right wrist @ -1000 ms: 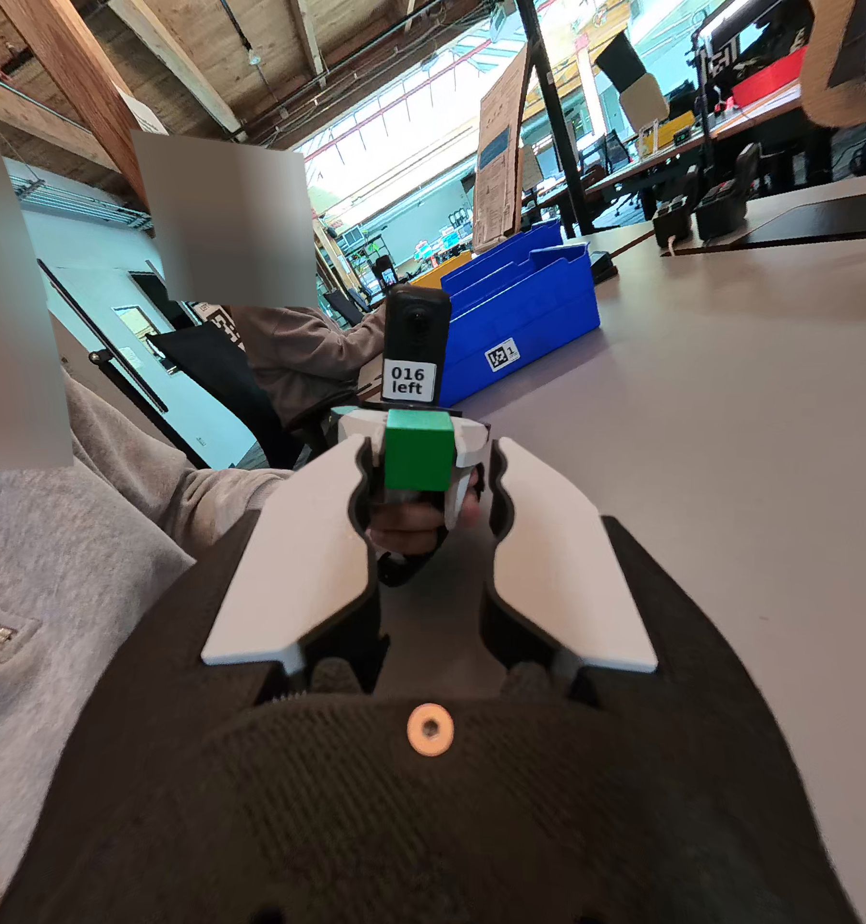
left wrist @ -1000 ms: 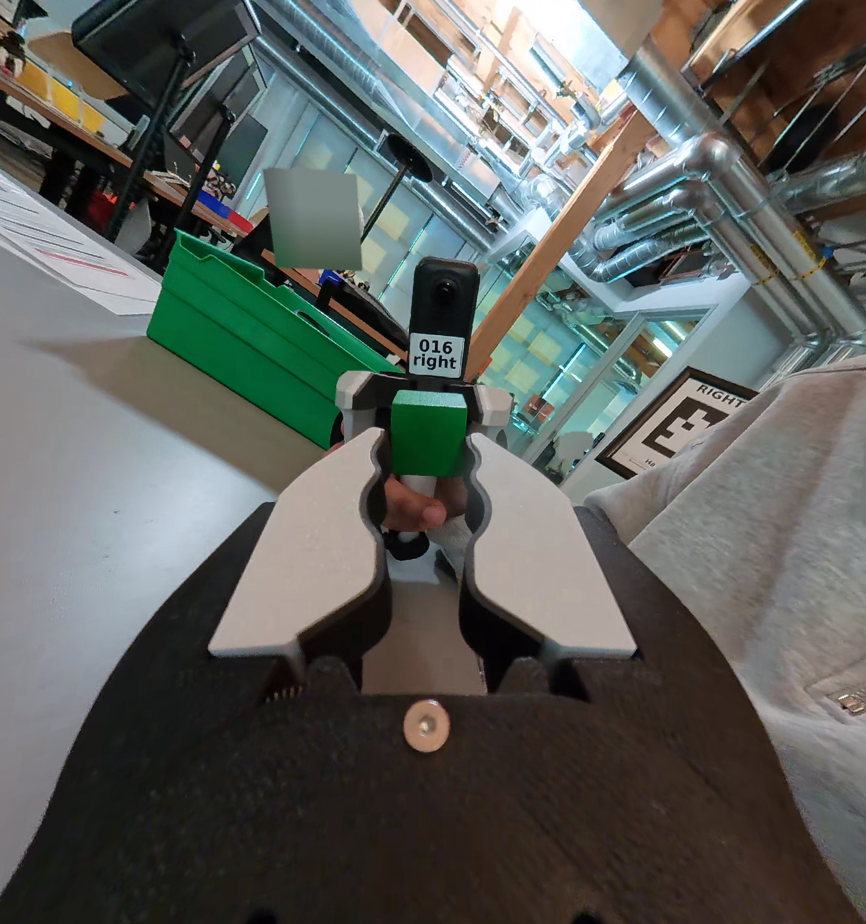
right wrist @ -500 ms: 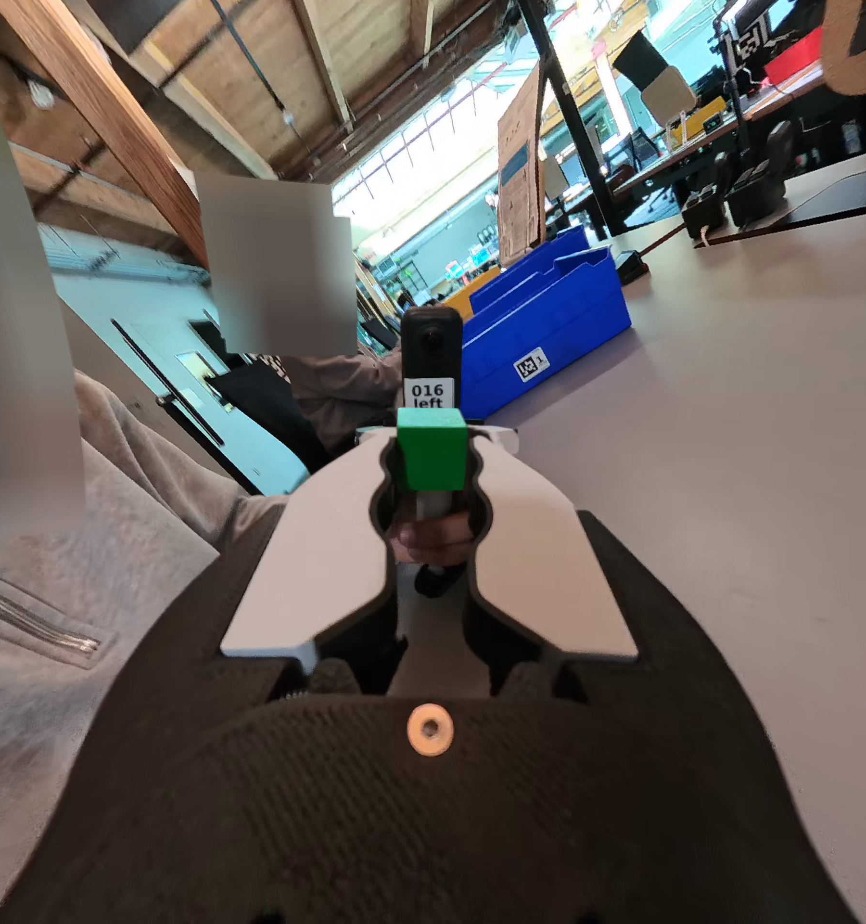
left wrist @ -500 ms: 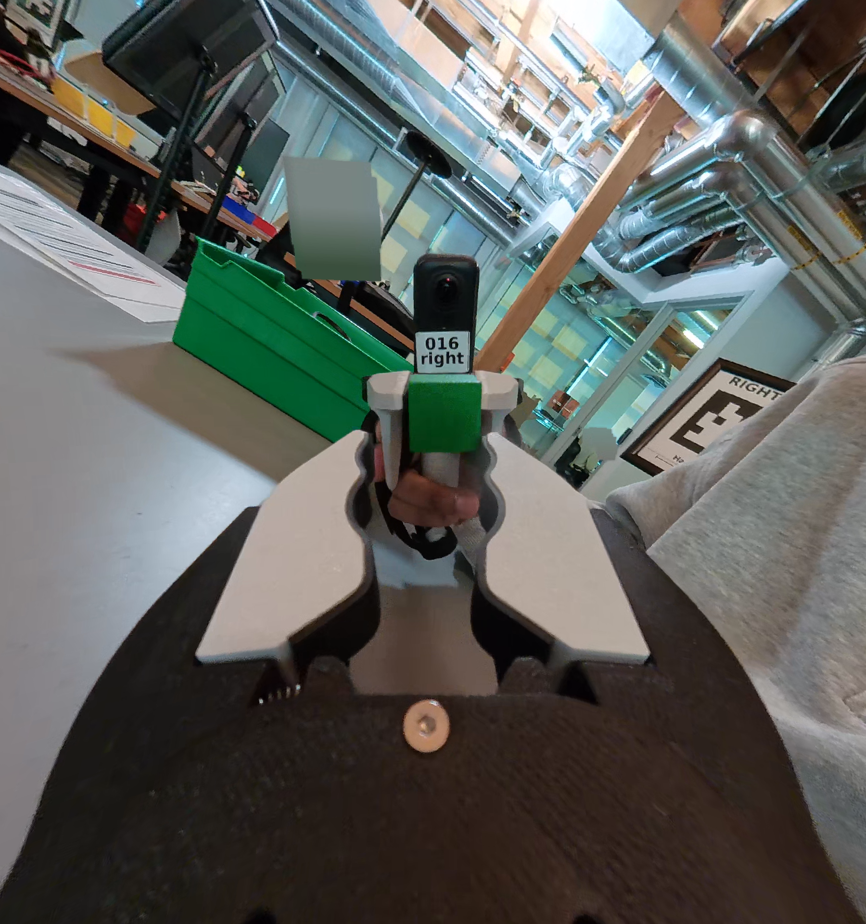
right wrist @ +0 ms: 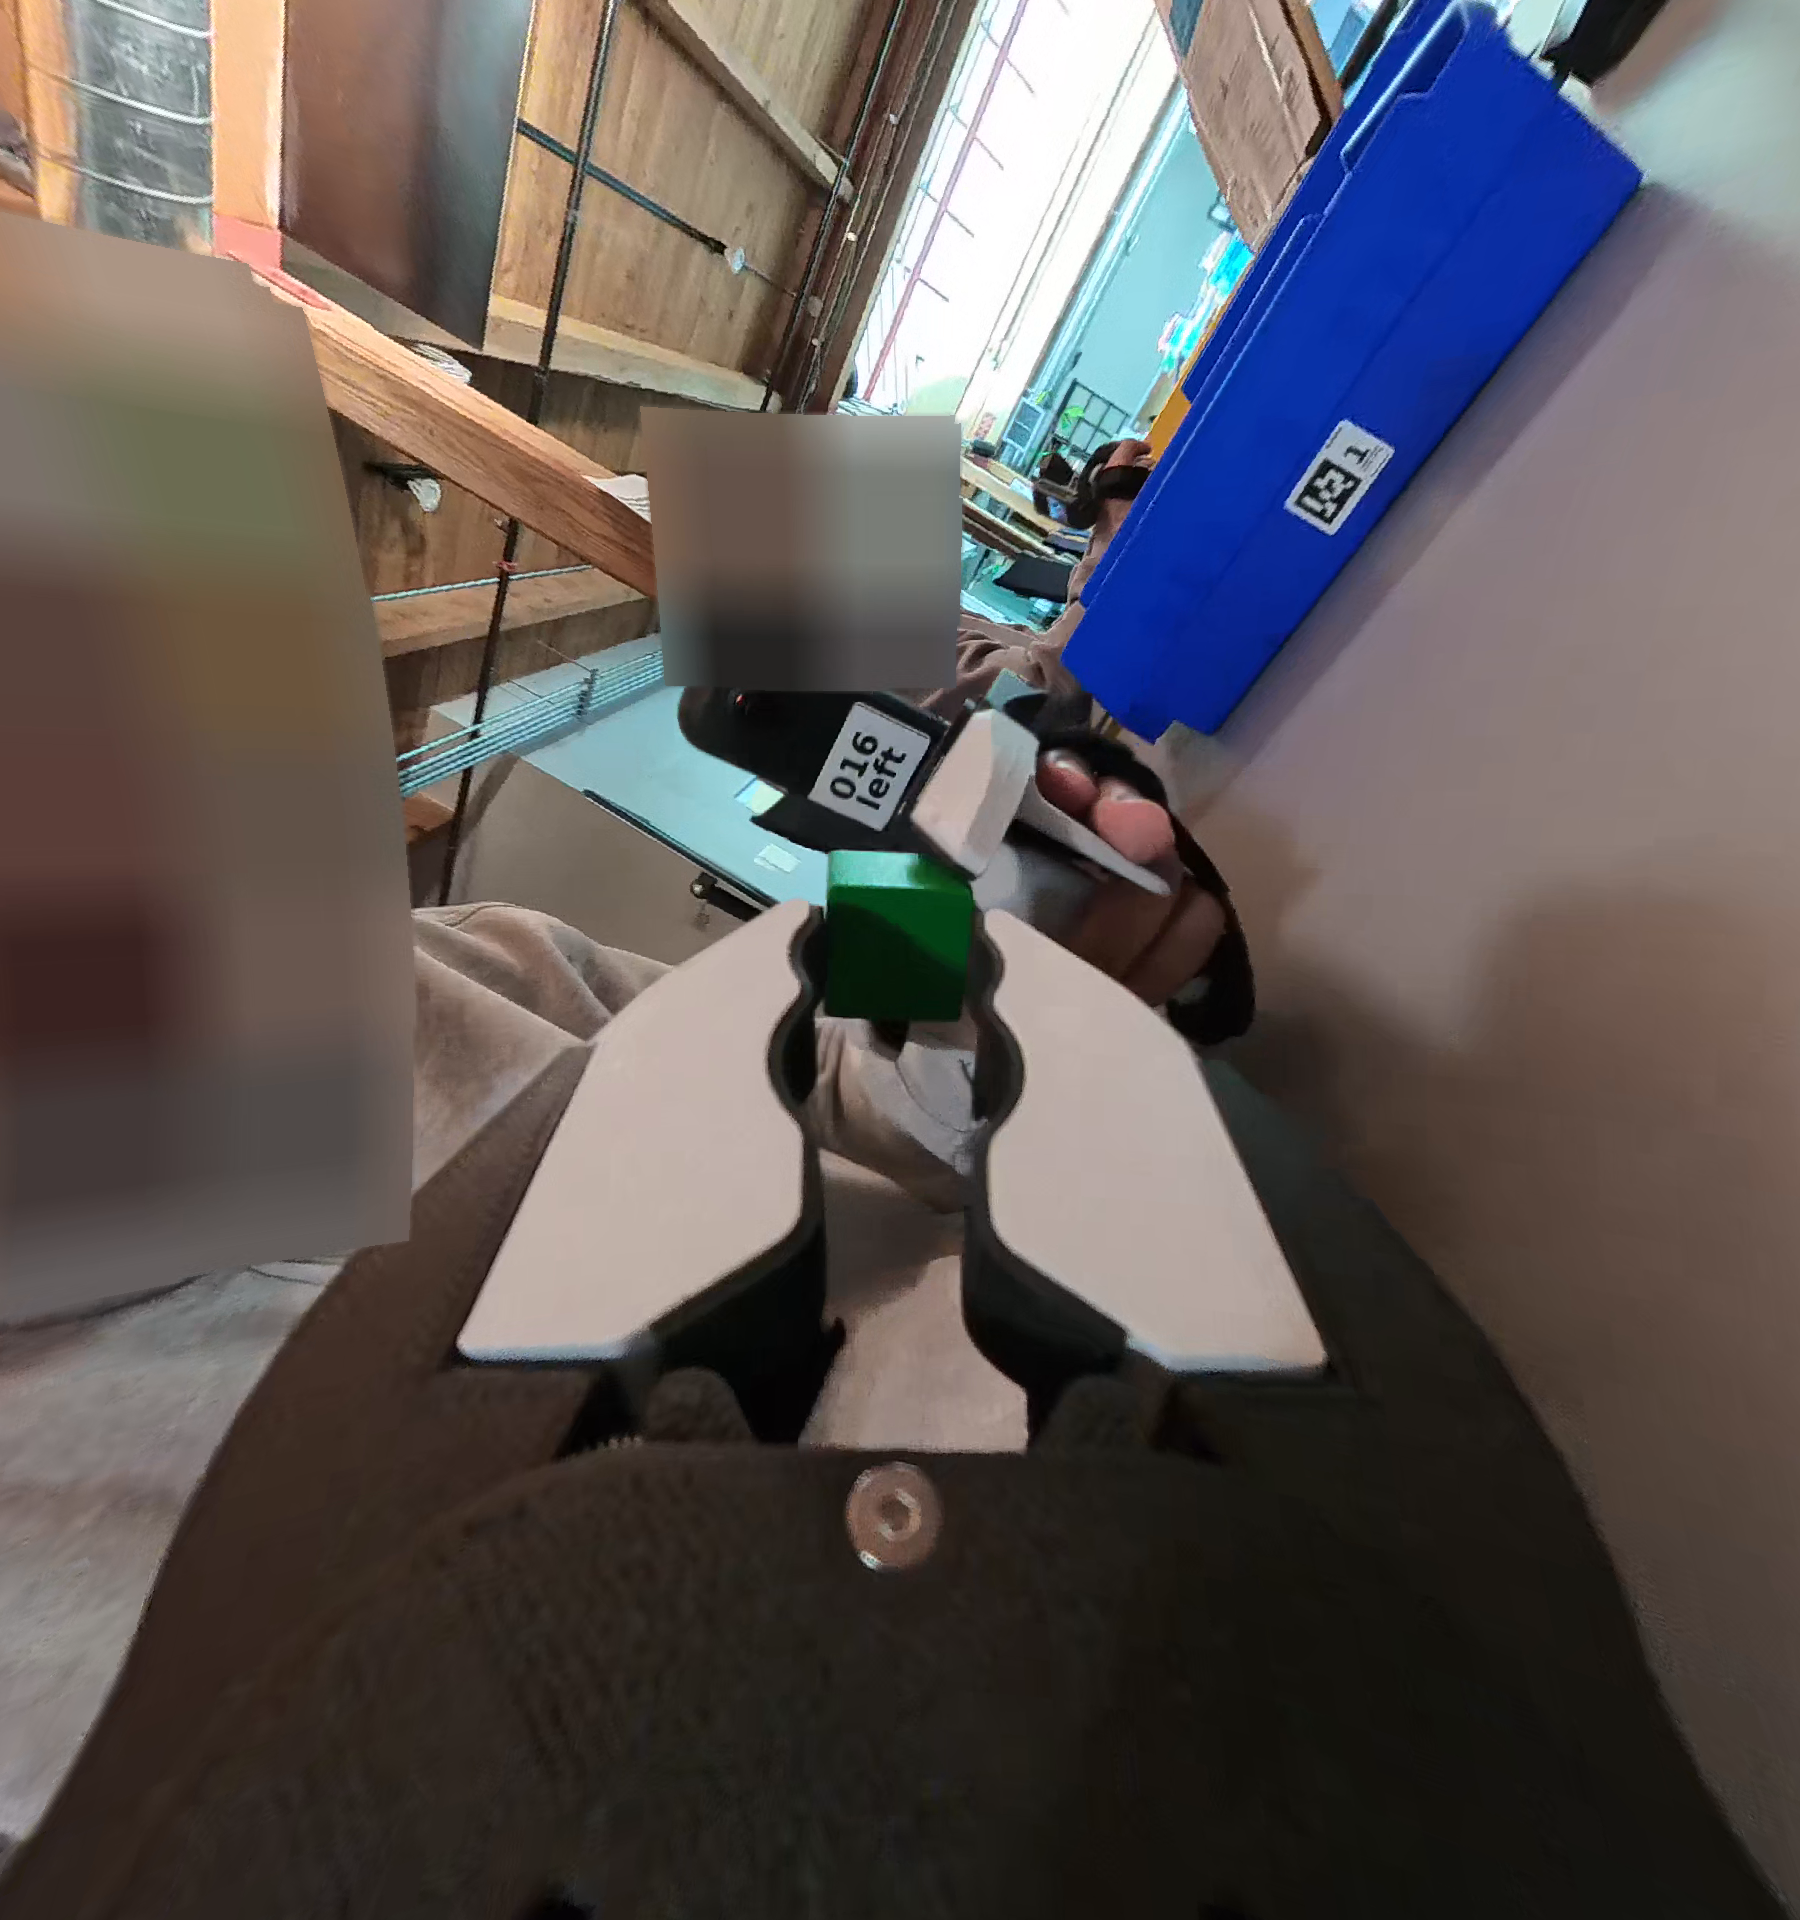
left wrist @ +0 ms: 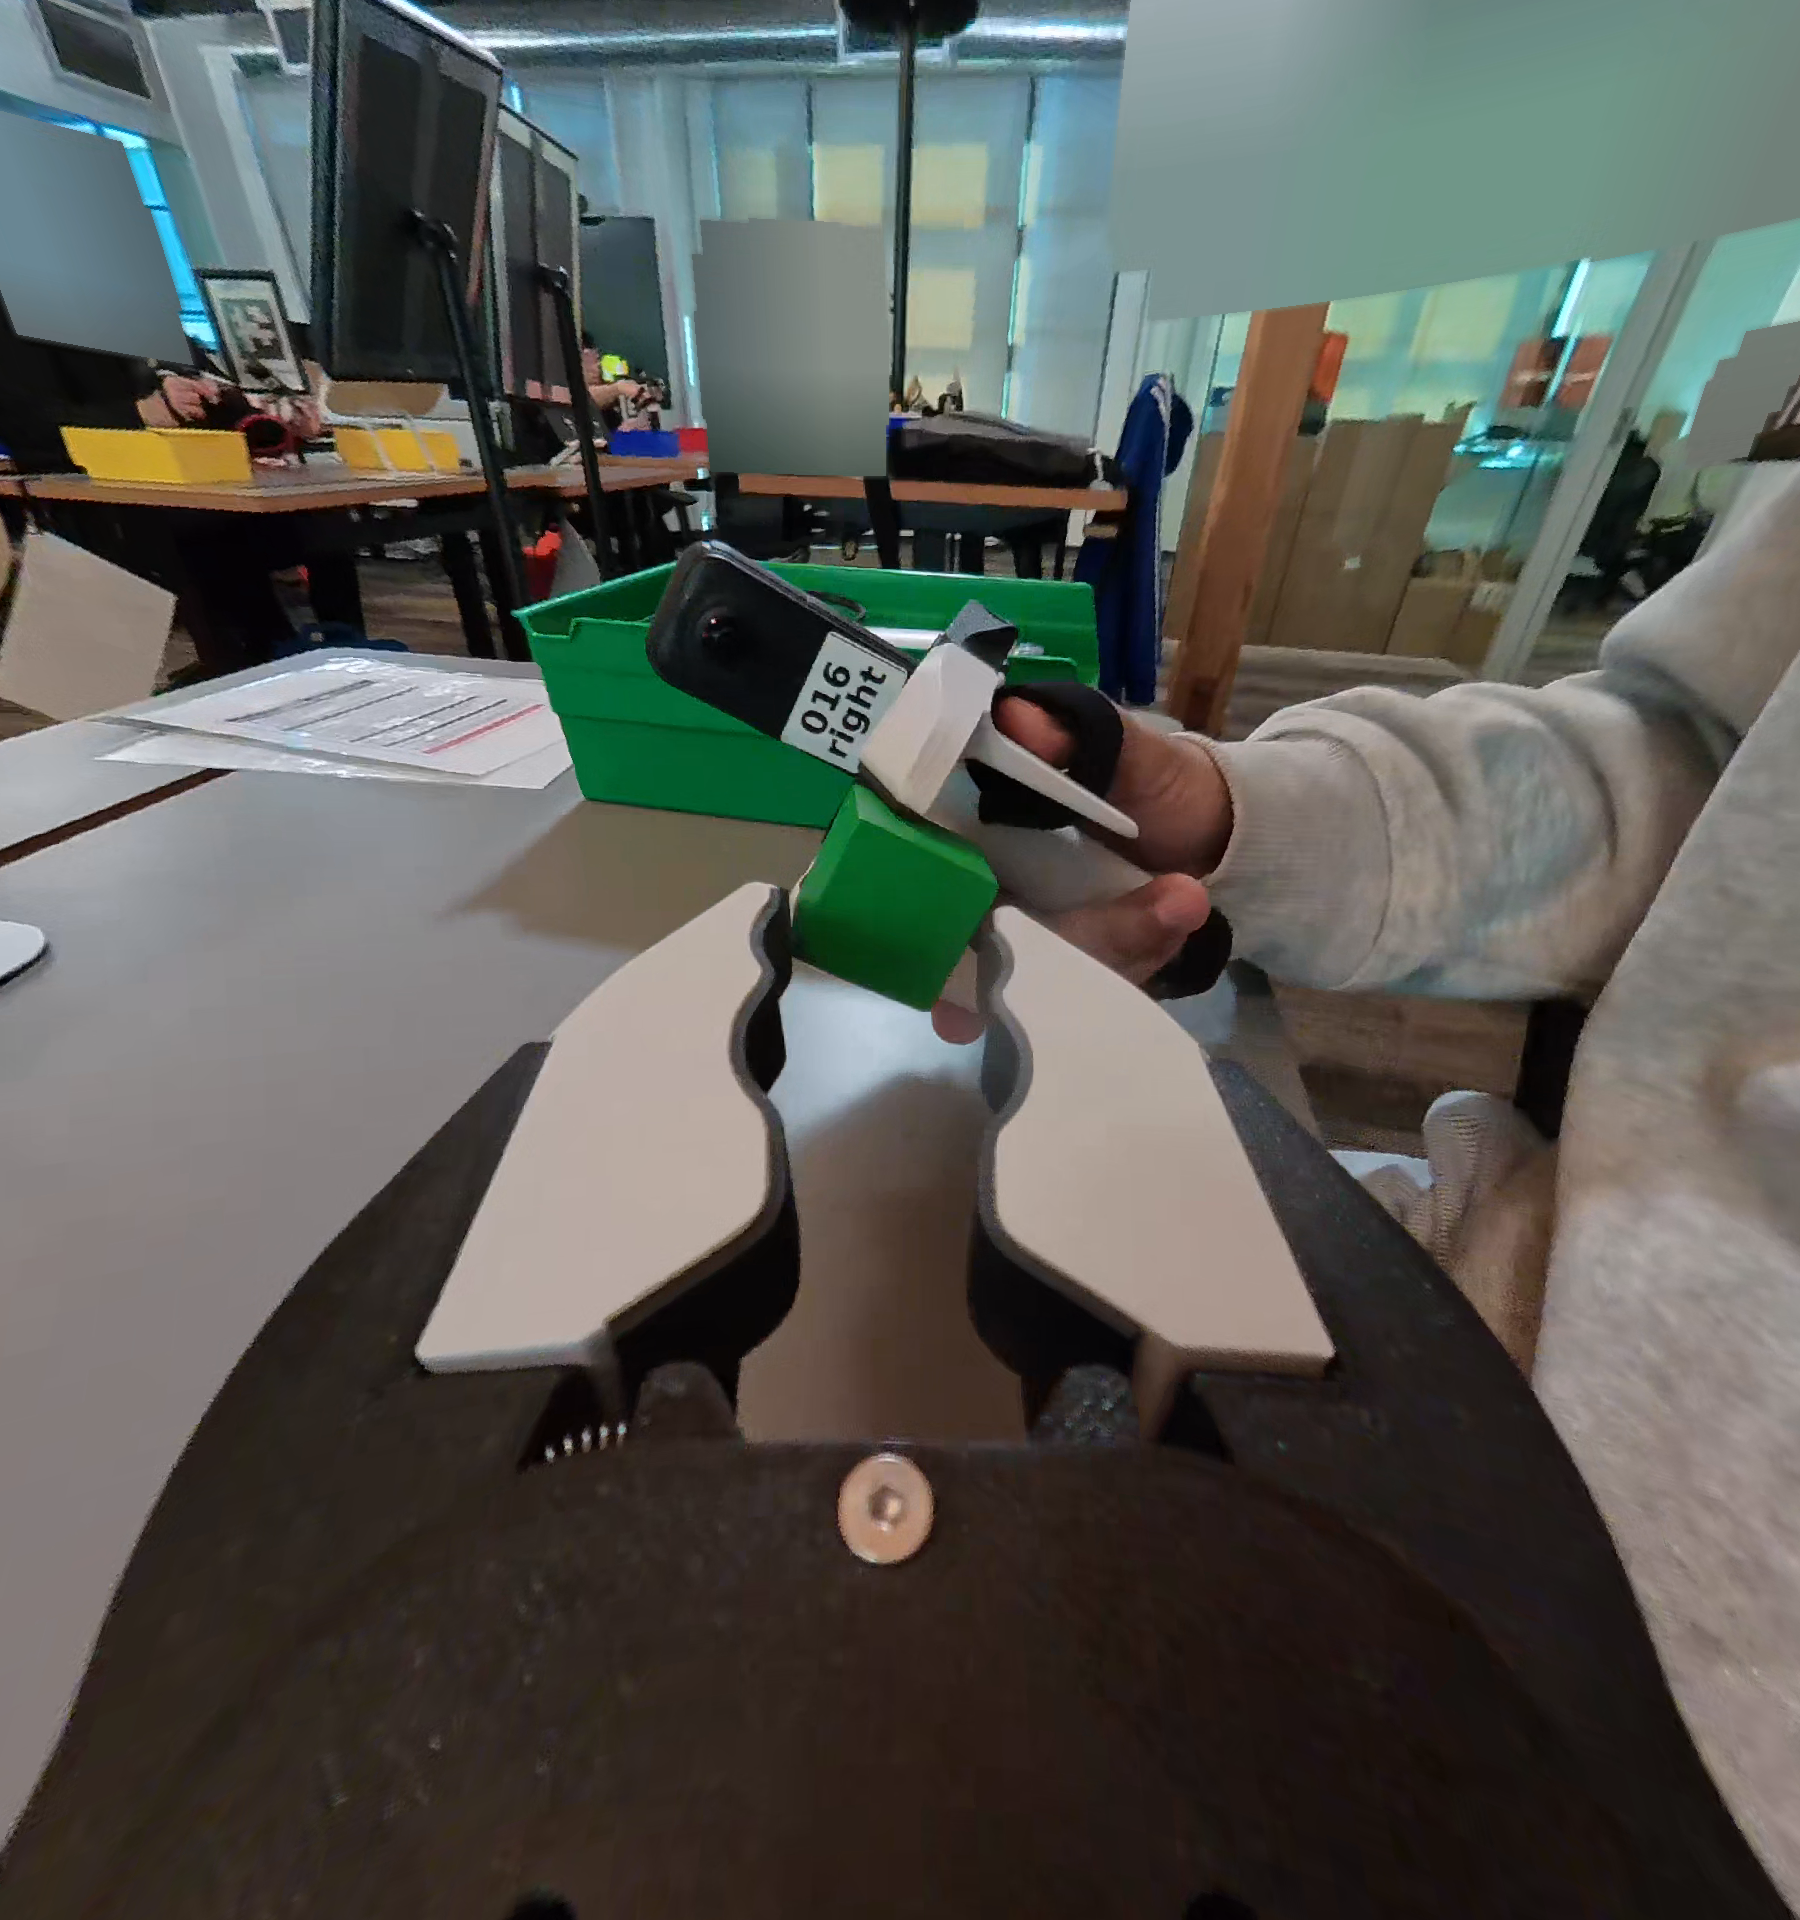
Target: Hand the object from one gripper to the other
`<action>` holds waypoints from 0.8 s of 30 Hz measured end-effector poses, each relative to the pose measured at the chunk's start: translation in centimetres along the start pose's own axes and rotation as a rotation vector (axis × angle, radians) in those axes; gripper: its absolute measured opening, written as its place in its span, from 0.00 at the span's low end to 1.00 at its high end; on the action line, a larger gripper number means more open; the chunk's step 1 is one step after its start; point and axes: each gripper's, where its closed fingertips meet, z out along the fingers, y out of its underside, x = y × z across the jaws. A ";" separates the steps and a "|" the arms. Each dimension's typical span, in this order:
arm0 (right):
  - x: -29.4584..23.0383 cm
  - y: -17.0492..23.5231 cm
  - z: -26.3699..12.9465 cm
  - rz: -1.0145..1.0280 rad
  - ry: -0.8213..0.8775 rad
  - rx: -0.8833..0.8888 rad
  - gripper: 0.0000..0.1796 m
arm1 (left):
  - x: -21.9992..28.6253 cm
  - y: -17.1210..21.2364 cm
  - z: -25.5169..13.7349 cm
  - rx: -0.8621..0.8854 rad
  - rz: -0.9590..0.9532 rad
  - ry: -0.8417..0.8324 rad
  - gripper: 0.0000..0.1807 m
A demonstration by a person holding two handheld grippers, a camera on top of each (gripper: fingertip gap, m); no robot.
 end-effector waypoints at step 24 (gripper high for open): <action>6.7 -0.3 -1.6 -0.540 0.733 -0.100 0.26 | -4.8 6.4 -0.5 -0.579 0.481 -0.476 0.17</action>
